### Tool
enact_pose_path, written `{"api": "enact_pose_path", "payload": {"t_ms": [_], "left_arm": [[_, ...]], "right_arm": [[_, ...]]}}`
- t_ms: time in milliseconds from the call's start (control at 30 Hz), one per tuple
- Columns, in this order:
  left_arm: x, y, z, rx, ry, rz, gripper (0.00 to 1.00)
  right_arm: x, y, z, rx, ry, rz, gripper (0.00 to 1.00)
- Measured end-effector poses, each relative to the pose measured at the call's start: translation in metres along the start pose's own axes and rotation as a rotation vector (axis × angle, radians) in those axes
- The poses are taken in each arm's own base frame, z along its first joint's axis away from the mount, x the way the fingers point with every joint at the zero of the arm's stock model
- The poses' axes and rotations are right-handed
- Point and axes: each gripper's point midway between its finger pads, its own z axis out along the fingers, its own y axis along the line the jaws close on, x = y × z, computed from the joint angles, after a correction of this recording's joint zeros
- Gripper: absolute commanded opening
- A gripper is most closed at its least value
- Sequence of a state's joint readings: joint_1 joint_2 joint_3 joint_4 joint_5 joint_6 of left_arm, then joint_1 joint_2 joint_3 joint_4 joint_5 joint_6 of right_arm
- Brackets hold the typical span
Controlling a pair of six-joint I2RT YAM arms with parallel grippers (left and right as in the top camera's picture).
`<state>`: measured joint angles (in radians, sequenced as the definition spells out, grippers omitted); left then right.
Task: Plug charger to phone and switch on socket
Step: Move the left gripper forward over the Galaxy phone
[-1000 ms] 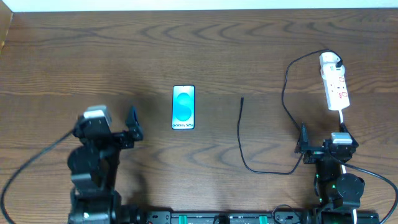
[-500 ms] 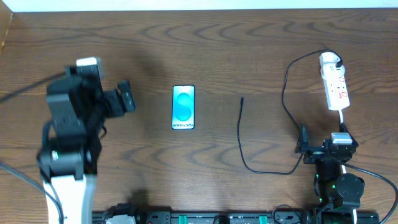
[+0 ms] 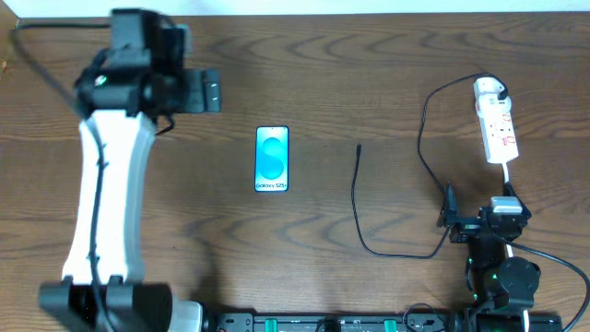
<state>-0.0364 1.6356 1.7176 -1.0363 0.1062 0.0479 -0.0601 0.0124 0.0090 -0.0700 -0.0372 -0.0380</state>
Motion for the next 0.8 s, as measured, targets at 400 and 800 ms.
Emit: {"api": "enact_pose_path", "payload": {"t_ms": [400,800], "left_arm": [[0.027,-0.028,0.066,-0.001,0.202,0.052,0.98],[0.032,-0.033,0.069,0.009,0.225,0.035,0.98]], "right_arm": [[0.000,0.000,0.000,0.000,0.000,0.000,0.99],[0.000,0.000,0.000,0.000,0.000,0.000,0.99]]}}
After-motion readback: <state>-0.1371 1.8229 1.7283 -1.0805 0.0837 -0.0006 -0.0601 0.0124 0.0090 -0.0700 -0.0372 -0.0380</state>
